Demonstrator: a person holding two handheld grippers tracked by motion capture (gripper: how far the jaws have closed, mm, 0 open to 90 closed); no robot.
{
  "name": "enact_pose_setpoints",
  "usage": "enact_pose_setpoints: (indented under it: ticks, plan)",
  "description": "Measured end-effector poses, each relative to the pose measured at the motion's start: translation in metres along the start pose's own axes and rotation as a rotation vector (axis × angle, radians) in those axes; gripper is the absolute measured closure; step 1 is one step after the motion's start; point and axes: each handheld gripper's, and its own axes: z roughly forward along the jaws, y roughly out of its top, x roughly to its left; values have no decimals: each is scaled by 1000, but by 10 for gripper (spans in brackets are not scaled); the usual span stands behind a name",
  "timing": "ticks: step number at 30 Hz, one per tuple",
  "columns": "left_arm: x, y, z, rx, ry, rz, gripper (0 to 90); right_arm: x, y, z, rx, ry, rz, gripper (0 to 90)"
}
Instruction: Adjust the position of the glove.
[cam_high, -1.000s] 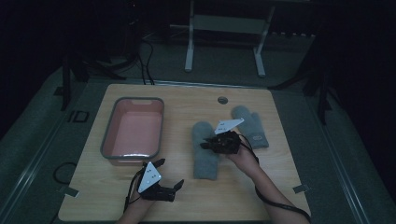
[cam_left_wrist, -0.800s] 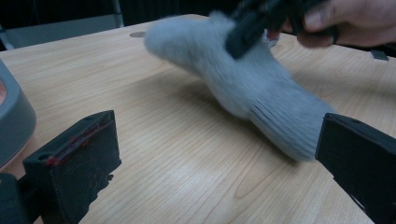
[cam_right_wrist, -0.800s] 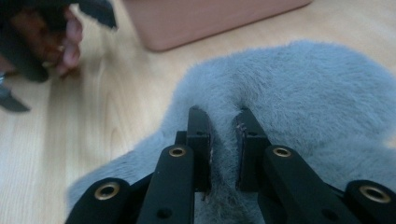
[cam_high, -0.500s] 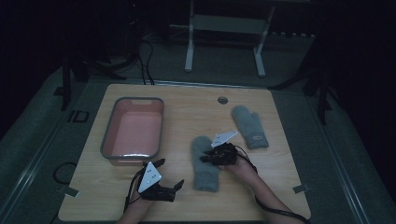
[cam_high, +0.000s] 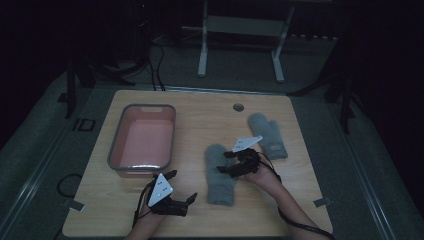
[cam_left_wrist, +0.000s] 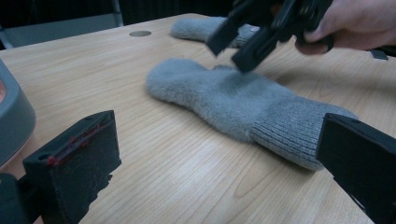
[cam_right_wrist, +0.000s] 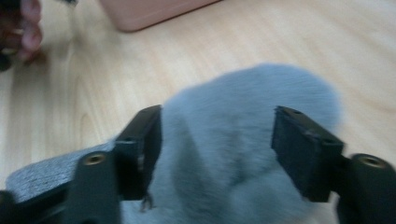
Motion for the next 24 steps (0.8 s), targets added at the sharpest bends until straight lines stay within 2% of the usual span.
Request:
enact_pose_setpoints:
  ticks: [3,4,5,7,9,12,15,18,21,22,23,24]
  plan:
    - [0,0,0,1,0,1,1,-7,2,-14,-28,-40,24,244]
    - [0,0,0,1,0,1,1,-9,2,-18,-29,-62,32,244]
    - [0,0,1,0,0,1,1,-12,1,-23,-33,-104,38,245]
    - [0,0,1,2,-2,-1,1,-22,0,-31,-27,-164,79,245]
    - [0,0,1,3,-2,-2,1,-33,-3,-40,-66,-197,117,254]
    - [0,0,1,2,-2,-2,1,-47,-6,-52,-74,-269,134,312]
    - [0,0,1,2,-2,-5,1,-64,-8,-63,-79,-329,178,312]
    - [0,-1,1,1,-4,-7,1,-77,-11,-73,-94,-386,196,330]
    - [0,-1,1,2,-4,-7,1,-92,-15,-80,-88,-437,235,332]
    - [0,-1,1,2,-4,-7,1,-98,-17,-83,-84,-445,258,362]
    - [0,-1,1,2,-4,-7,1,-104,-18,-85,-83,-435,287,396]
    - [0,-1,1,1,-4,-7,1,-108,-20,-87,-83,-442,318,400]
